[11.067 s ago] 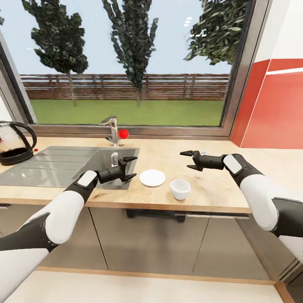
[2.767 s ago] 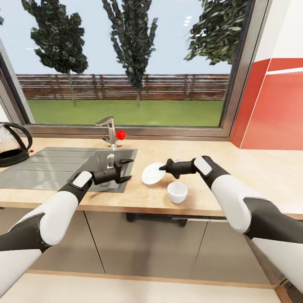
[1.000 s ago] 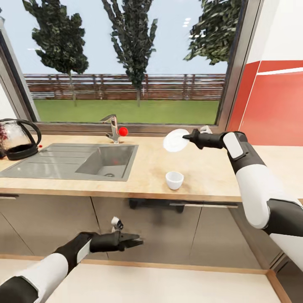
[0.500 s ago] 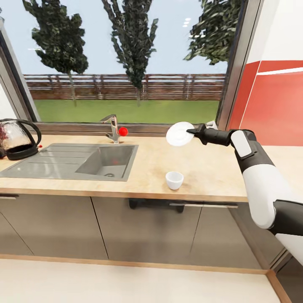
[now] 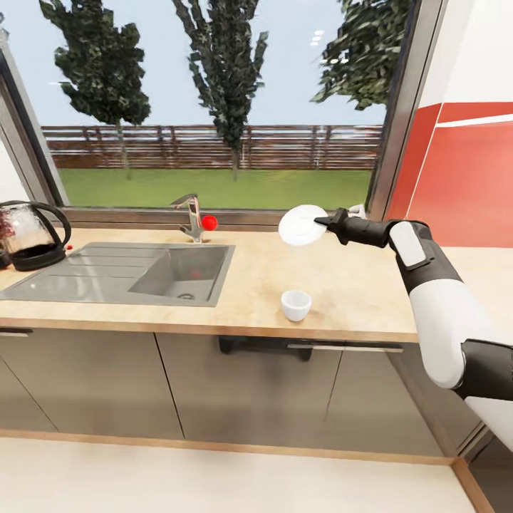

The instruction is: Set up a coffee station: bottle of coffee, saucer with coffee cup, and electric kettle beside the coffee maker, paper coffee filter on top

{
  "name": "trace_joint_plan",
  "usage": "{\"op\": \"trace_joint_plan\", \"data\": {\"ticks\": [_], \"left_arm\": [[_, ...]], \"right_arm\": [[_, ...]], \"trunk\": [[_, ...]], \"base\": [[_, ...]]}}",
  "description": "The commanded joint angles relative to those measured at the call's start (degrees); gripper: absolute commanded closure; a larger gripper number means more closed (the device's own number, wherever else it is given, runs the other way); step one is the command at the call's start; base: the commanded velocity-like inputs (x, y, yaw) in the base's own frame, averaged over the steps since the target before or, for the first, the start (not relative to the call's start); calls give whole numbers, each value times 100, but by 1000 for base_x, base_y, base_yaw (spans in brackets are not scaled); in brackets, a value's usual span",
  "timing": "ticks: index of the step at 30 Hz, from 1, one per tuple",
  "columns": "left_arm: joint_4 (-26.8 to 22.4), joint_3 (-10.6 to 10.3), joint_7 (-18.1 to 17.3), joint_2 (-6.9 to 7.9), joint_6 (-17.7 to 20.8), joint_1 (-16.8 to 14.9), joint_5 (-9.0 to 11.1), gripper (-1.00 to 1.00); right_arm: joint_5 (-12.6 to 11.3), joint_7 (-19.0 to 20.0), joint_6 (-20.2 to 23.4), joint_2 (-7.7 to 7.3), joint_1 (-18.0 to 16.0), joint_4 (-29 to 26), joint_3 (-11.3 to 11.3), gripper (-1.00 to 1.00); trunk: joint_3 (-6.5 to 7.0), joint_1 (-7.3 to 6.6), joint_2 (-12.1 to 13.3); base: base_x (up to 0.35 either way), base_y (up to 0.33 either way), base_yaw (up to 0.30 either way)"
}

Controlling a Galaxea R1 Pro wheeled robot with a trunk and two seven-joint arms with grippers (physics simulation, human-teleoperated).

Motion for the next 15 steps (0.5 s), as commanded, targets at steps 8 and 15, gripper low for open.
{"op": "trace_joint_plan", "data": {"ticks": [8,15], "left_arm": [[-2,285,369,2,71,-2,40,-100],[-2,371,526,2,75,-2,40,-100]], "right_arm": [[10,45,26,35,18,9,-16,100],[8,45,18,51,29,15,-8,100]], "trunk": [[-6,0,-3],[-6,0,-3]], "base": [[0,0,226],[0,0,268]]}}
